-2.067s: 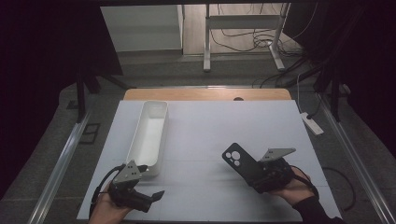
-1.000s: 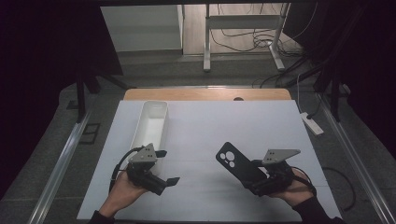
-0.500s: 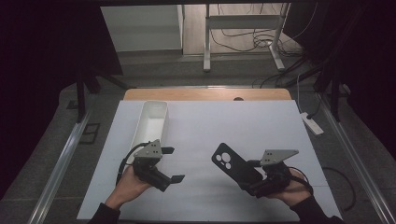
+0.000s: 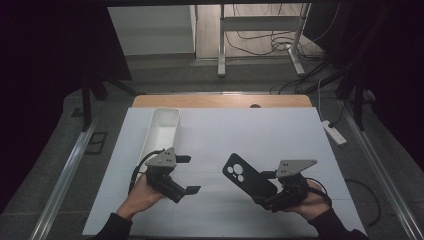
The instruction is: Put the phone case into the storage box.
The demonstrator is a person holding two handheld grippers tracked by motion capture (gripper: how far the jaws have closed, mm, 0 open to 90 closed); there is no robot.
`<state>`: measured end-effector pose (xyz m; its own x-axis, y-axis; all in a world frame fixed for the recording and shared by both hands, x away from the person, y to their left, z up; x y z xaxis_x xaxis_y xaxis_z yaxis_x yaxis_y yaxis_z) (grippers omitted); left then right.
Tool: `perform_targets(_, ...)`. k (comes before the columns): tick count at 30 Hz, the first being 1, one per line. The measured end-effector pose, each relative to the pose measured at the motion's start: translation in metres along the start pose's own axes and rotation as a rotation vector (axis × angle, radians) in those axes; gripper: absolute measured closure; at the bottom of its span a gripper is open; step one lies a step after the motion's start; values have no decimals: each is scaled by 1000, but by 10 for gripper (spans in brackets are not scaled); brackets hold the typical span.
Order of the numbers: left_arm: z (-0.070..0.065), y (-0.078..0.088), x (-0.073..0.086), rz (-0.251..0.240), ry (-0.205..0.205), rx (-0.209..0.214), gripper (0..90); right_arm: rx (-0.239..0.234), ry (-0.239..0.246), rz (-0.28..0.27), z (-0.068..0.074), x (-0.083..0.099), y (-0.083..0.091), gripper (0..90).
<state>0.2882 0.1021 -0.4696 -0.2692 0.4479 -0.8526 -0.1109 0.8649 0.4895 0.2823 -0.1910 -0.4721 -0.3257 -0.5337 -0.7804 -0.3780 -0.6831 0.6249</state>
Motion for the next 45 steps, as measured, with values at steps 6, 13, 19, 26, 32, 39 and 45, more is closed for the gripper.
perform_targets(6, -1, -9, -3, 11, -27, 26, 0, -20, 13, -16, 3, -5, -1, 153)
perform_targets(13, -1, -14, -7, 8, -41, 62, 0, -43, 37, -27, 8, -9, -4, 153)
perform_targets(19, 2, -15, -9, -10, -43, 95, 0, -61, 49, -28, 12, -12, -7, 153)
perform_targets(26, 3, -15, -15, -44, -66, 140, 0, -81, 64, -35, 17, -16, -10, 153)
perform_targets(32, -1, -16, -20, -75, -84, 188, 0, -105, 75, -50, 23, -22, -14, 153)
perform_targets(39, -8, -21, -20, -82, -104, 235, 0, -125, 88, -55, 28, -24, -15, 153)
perform_targets(45, -12, -26, -21, -90, -103, 281, 0, -133, 98, -49, 31, -24, -18, 153)
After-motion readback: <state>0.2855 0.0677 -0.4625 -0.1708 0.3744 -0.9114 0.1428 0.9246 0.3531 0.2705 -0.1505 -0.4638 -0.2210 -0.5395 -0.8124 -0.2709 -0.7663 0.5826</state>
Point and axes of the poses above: each handheld gripper's, and its own axes: y roughly backward along the jaws, x roughly out of its underside, z roughly to its left, the point moved 5 cm from there along -y, roughly forward along the jaws, and after that the axes turned 9 degrees about x, right-handed, at the moved point
